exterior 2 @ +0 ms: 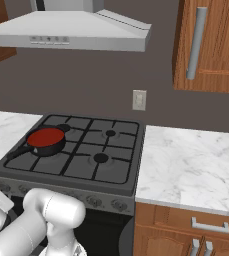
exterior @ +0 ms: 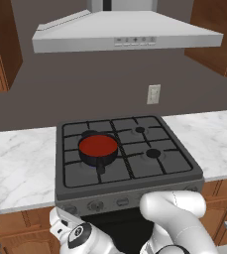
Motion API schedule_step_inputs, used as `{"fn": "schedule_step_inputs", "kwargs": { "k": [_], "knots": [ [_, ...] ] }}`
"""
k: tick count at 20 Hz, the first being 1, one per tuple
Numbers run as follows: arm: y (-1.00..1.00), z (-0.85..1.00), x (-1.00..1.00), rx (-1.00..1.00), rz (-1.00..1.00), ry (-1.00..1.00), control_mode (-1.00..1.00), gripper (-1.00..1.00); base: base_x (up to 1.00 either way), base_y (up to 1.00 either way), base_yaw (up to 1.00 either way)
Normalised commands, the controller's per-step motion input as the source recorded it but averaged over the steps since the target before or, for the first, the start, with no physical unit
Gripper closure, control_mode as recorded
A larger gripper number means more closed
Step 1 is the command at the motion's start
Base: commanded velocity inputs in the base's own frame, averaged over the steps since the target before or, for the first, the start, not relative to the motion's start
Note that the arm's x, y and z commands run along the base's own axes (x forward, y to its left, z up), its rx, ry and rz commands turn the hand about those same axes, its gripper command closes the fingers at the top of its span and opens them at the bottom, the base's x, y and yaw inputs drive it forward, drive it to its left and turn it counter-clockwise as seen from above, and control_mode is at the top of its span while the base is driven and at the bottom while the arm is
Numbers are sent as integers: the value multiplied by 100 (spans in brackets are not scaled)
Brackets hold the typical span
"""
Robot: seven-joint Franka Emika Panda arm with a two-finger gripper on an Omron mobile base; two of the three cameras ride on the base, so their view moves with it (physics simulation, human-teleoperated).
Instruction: Wait until the marinara sauce is simmered to a deep red color and then turn off the stove.
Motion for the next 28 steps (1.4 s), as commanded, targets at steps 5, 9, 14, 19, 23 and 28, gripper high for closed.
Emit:
{"fn": "schedule_step_inputs", "kwargs": {
  "k": [5, 9, 14, 19, 23, 28],
  "knots": [
    [0, 0, 0, 0, 0, 0, -100, -100, 0, 0, 0],
    [0, 0, 0, 0, 0, 0, -100, -100, 0, 0, 0],
    [0, 0, 0, 0, 0, 0, -100, -100, 0, 0, 0],
    [0, 0, 0, 0, 0, 0, -100, -100, 0, 0, 0],
    [0, 0, 0, 0, 0, 0, -100, -100, 0, 0, 0],
    [0, 0, 0, 0, 0, 0, -100, -100, 0, 0, 0]
  ]
}}
